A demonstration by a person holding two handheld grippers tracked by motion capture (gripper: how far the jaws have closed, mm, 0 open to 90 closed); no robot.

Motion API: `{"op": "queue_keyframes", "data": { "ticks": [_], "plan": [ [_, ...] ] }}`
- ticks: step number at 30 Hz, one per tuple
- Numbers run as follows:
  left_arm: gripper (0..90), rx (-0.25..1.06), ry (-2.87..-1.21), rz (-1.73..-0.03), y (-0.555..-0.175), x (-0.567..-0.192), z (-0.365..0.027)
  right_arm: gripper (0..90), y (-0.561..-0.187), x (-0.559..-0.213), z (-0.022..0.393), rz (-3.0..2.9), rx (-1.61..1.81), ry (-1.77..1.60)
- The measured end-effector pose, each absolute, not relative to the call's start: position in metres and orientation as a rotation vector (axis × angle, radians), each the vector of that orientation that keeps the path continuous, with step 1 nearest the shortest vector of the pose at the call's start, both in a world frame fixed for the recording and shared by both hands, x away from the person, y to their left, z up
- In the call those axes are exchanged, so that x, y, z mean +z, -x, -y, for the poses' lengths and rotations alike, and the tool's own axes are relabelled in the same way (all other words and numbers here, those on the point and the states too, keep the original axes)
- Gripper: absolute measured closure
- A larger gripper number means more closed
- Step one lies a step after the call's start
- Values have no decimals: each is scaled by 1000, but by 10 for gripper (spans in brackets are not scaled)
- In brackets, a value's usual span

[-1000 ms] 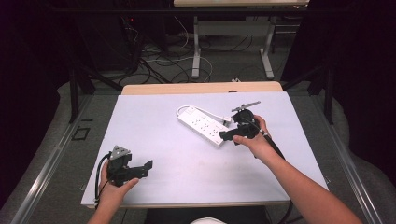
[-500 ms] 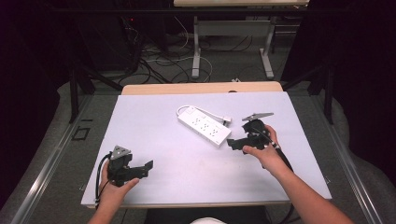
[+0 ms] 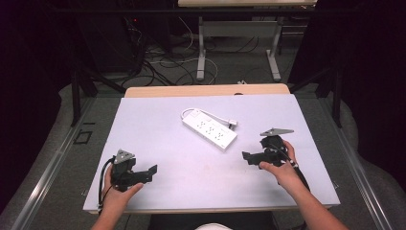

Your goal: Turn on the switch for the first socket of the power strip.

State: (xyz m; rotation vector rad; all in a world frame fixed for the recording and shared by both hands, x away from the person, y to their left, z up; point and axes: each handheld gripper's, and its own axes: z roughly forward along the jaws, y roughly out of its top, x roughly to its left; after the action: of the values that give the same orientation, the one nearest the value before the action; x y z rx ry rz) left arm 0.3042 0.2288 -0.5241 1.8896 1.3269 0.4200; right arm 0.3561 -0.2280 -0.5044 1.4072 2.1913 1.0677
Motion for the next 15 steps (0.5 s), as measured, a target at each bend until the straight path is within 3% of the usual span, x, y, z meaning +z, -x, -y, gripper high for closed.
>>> {"op": "queue_keyframes", "data": {
  "ticks": [15],
  "plan": [
    [87, 425, -1873, -1334, -305, -525, -228, 0, -341, -521, 248, -2118, 1093, -1466]
  ]
}}
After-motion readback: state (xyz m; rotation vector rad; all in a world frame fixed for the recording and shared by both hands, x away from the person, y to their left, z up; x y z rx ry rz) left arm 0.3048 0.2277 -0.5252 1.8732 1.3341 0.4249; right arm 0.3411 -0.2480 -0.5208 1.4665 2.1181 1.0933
